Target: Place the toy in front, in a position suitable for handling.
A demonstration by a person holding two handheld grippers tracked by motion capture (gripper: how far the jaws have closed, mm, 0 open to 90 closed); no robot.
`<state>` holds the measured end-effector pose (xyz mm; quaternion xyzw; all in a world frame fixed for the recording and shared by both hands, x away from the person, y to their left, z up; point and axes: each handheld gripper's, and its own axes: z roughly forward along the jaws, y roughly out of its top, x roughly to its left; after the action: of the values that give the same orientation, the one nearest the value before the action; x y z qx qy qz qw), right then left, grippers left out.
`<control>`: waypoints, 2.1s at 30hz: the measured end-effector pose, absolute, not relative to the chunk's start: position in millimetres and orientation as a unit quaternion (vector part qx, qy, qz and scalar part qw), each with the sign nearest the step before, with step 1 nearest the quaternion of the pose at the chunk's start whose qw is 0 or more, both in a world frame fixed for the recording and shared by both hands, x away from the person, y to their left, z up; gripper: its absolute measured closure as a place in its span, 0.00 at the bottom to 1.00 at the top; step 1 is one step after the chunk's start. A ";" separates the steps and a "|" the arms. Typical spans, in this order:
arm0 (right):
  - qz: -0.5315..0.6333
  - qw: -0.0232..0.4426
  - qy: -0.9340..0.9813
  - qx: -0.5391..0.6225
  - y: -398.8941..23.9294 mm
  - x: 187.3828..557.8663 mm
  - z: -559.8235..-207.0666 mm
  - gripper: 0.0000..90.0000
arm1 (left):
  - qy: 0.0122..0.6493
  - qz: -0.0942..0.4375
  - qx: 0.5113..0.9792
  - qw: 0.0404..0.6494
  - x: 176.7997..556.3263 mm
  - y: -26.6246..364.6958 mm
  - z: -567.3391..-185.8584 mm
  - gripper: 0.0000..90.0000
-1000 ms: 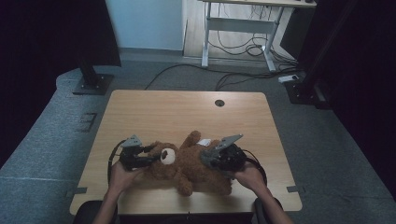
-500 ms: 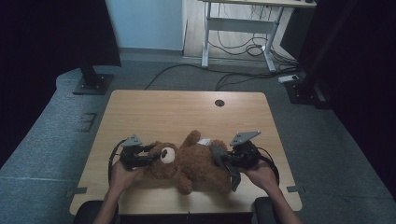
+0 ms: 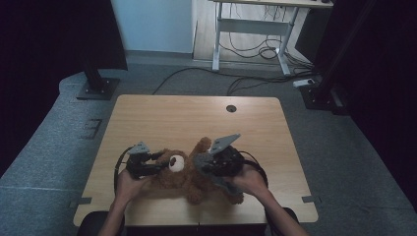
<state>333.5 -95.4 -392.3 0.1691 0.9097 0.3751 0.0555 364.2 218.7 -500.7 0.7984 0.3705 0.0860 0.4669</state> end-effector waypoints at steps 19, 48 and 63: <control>0.347 -0.010 0.921 0.176 -72.6 339.9 -458.0 0.91 | 0.365 0.089 0.802 0.465 364.1 217.2 -500.8 0.49; 0.359 0.049 0.893 0.265 -180.7 324.1 -446.7 0.91 | 0.369 0.092 0.797 0.469 364.4 216.0 -502.0 0.49; 0.380 0.016 0.909 0.169 -82.6 340.6 -421.5 0.91 | 0.367 0.093 0.797 0.470 363.6 216.1 -502.0 0.49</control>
<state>340.6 -82.6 -421.5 0.1692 0.9094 0.3796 0.0158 363.6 216.1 -502.0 0.7972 0.3673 0.0926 0.4701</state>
